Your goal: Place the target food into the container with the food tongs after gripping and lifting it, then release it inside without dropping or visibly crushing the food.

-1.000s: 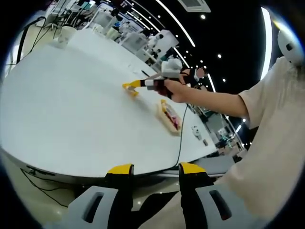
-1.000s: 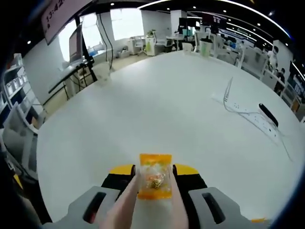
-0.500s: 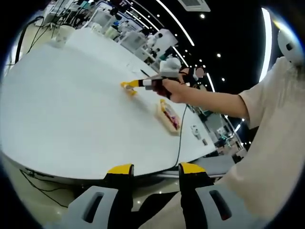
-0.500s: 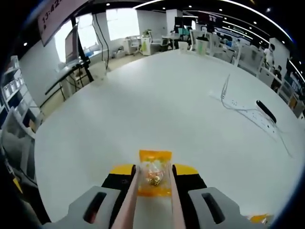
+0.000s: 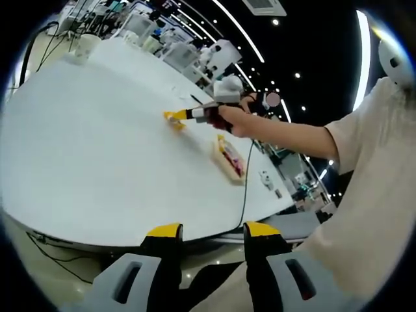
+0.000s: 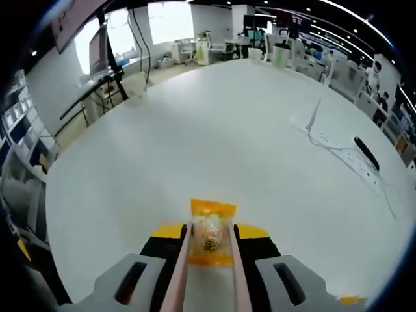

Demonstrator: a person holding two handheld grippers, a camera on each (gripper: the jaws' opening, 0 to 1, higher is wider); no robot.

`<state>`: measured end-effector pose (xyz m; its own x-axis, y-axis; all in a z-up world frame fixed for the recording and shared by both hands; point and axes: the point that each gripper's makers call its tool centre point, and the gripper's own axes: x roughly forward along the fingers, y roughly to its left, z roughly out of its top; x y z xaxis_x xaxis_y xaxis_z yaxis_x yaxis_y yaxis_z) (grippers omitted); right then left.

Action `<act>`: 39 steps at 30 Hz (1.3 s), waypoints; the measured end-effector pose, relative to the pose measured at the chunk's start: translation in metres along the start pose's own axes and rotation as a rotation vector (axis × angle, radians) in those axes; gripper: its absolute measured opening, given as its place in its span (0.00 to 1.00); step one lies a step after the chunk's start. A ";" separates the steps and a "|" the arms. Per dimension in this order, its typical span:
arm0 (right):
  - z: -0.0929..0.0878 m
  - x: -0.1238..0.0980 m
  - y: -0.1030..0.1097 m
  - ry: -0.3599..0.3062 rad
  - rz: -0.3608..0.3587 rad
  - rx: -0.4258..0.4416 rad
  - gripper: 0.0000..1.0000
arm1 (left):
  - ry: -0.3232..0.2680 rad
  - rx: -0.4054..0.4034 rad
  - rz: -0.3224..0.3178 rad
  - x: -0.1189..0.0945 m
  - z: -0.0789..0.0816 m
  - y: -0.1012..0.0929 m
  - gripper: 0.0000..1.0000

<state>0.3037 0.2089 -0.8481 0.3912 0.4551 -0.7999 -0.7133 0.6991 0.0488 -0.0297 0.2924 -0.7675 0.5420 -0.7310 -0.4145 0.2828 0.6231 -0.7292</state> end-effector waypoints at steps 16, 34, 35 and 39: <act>-0.002 -0.001 0.002 0.006 0.013 0.011 0.25 | -0.009 -0.008 0.001 0.001 0.000 0.000 0.36; -0.002 -0.007 0.009 -0.025 0.060 0.002 0.23 | -0.032 -0.002 0.003 -0.003 0.005 -0.001 0.36; 0.000 -0.010 0.010 -0.029 0.062 0.001 0.23 | -0.036 0.000 0.002 -0.002 0.006 -0.001 0.36; 0.003 -0.019 0.012 -0.043 0.068 -0.002 0.23 | -0.038 0.015 -0.010 0.001 0.009 -0.008 0.36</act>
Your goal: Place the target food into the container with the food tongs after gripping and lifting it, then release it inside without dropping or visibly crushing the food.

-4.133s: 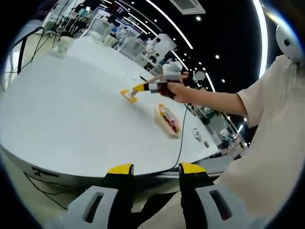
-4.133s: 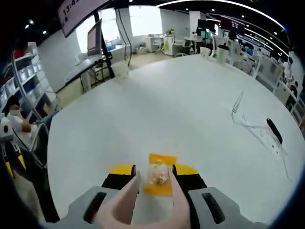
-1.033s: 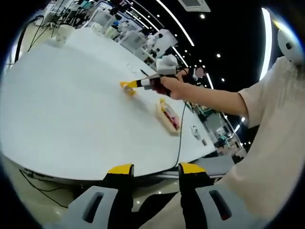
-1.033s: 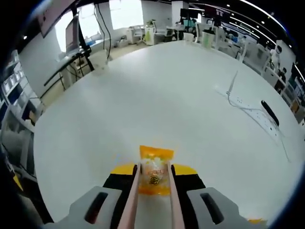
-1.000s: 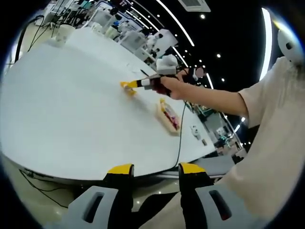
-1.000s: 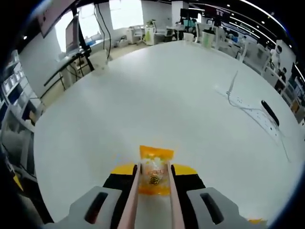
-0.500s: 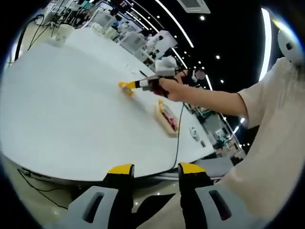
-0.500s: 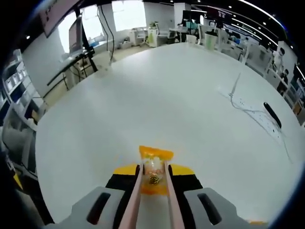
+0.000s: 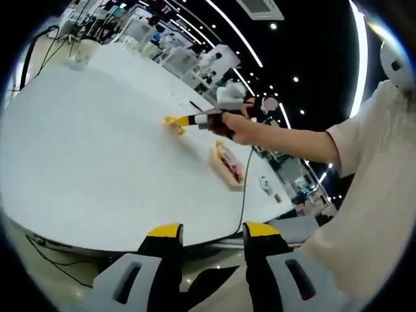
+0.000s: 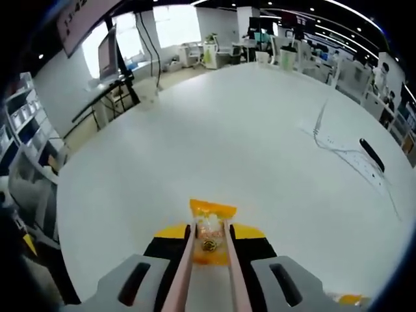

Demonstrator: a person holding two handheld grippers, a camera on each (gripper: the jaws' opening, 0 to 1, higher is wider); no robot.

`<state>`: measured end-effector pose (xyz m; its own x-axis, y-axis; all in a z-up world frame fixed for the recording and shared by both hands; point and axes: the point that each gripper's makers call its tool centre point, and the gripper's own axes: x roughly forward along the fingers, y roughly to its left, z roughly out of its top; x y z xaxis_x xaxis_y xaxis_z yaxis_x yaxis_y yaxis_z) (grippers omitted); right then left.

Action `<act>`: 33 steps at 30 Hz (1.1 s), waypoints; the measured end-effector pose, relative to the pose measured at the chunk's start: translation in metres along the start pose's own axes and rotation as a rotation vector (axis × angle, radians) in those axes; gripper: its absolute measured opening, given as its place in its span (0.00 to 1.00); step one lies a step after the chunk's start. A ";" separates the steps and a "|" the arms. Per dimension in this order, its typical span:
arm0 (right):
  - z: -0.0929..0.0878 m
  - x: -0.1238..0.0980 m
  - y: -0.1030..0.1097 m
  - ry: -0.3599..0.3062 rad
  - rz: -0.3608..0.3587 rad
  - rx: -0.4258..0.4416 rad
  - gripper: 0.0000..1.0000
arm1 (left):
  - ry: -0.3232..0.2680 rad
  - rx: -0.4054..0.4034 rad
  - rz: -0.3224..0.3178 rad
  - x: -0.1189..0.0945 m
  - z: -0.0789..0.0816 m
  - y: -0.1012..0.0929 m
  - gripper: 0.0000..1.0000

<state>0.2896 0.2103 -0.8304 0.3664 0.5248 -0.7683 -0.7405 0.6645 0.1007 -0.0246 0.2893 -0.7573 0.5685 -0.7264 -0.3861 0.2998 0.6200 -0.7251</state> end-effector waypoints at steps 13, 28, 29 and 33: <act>-0.006 -0.036 0.029 -0.043 0.023 0.033 0.23 | -0.002 0.056 -0.013 -0.005 0.008 -0.011 0.36; -0.001 -0.079 0.056 -0.114 0.023 0.092 0.24 | 0.004 0.143 -0.068 0.006 0.023 -0.032 0.36; -0.001 -0.080 0.057 -0.116 0.026 0.095 0.24 | 0.004 0.145 -0.069 0.006 0.024 -0.032 0.36; 0.001 -0.082 0.060 -0.121 0.027 0.094 0.24 | 0.005 0.149 -0.072 0.007 0.024 -0.034 0.36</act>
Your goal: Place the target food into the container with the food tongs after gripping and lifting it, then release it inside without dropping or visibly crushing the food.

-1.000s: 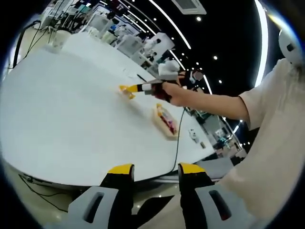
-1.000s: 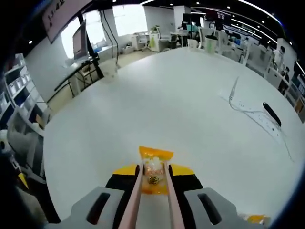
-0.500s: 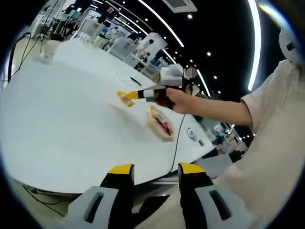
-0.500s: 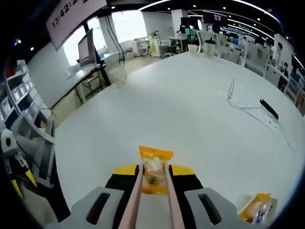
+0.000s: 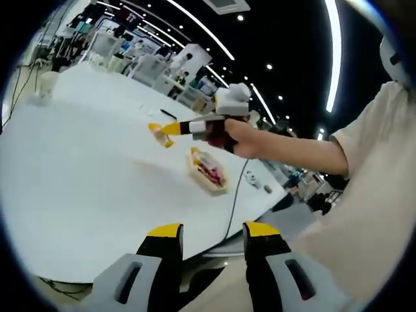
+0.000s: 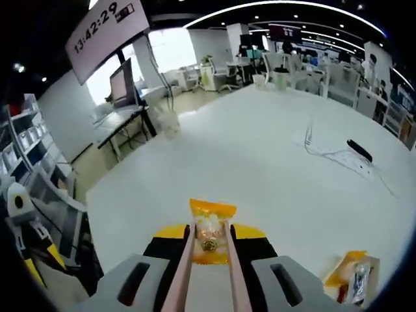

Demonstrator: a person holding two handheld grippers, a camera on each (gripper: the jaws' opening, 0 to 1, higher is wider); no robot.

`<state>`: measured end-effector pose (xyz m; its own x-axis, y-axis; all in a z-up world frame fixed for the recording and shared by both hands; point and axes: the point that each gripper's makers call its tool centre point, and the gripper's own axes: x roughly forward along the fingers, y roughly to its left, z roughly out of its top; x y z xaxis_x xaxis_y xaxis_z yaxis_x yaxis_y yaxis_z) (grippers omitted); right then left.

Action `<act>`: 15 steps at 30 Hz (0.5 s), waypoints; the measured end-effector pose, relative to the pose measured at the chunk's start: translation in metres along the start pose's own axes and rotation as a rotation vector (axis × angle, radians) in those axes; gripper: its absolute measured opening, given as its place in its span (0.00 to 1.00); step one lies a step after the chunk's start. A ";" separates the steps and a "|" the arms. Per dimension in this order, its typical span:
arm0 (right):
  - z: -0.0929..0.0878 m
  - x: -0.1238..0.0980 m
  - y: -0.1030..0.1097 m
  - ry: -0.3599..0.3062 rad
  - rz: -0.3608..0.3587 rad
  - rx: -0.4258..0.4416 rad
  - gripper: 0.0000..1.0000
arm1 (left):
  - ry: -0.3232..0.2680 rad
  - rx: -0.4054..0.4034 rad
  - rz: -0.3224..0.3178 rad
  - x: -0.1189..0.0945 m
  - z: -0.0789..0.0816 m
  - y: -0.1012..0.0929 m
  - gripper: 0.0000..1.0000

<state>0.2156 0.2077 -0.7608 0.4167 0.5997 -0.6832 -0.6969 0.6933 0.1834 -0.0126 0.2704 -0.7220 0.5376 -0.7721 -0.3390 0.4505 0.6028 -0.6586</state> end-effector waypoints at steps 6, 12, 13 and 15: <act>0.031 -0.020 0.017 -0.116 0.031 0.049 0.24 | 0.023 0.064 -0.030 0.003 0.009 -0.010 0.36; 0.041 -0.031 0.011 -0.142 0.017 0.039 0.24 | 0.023 0.088 -0.029 0.002 0.015 -0.010 0.36; 0.043 -0.034 0.009 -0.151 0.015 0.040 0.24 | 0.026 0.094 -0.030 0.002 0.015 -0.011 0.36; 0.045 -0.039 0.008 -0.161 0.016 0.042 0.24 | 0.029 0.101 -0.034 0.003 0.015 -0.014 0.36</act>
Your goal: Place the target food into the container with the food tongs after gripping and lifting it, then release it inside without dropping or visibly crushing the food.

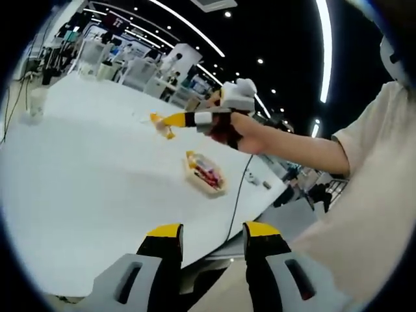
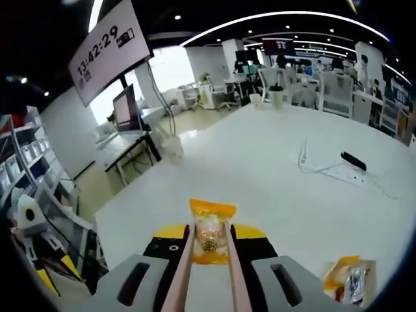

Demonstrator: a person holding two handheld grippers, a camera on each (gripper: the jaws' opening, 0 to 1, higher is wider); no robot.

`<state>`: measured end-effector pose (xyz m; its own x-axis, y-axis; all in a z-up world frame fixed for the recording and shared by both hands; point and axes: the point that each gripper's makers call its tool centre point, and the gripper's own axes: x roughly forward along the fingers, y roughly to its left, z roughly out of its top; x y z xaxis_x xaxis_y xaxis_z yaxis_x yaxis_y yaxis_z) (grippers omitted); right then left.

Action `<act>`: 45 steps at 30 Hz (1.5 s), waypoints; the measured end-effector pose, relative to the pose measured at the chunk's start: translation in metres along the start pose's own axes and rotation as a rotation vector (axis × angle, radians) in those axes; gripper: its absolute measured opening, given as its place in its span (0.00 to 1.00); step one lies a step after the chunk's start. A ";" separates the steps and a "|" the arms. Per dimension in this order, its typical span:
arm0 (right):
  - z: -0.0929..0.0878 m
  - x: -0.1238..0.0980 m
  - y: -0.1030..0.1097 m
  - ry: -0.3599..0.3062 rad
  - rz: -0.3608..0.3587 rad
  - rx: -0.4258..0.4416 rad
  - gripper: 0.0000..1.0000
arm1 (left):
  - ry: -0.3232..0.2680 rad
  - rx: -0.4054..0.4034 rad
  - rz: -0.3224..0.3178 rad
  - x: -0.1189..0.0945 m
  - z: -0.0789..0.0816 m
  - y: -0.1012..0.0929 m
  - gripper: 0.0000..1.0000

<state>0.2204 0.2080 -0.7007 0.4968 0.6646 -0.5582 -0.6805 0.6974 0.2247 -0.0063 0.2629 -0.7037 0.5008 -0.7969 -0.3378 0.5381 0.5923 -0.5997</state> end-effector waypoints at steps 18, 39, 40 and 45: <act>0.024 -0.027 -0.007 -0.093 0.012 0.059 0.24 | 0.024 0.053 -0.031 0.008 0.001 -0.022 0.35; 0.027 -0.053 -0.034 -0.125 -0.054 0.073 0.24 | 0.028 0.089 -0.048 0.017 0.004 -0.031 0.35; 0.027 -0.054 -0.035 -0.126 -0.056 0.073 0.24 | 0.028 0.091 -0.048 0.017 0.004 -0.031 0.34; 0.027 -0.061 -0.039 -0.133 -0.066 0.076 0.24 | 0.037 0.089 -0.055 0.017 0.000 -0.034 0.35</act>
<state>0.2314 0.1476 -0.6544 0.6096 0.6428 -0.4638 -0.6039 0.7556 0.2536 -0.0165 0.2290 -0.6891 0.4445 -0.8314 -0.3335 0.6232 0.5544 -0.5516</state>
